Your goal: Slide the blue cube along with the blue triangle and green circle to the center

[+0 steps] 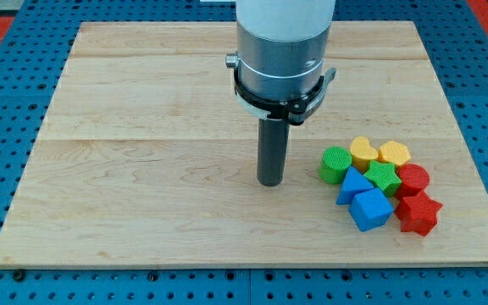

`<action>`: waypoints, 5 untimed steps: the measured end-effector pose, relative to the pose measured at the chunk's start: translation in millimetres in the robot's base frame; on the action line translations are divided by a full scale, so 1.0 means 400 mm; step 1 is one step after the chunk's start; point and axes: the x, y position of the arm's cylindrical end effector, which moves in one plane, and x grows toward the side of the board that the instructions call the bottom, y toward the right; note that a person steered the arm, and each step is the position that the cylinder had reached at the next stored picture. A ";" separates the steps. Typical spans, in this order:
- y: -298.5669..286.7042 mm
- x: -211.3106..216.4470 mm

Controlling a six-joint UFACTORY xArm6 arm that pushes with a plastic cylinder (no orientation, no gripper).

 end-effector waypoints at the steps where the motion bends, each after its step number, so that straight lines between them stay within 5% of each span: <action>1: 0.000 0.000; 5: -0.049 0.017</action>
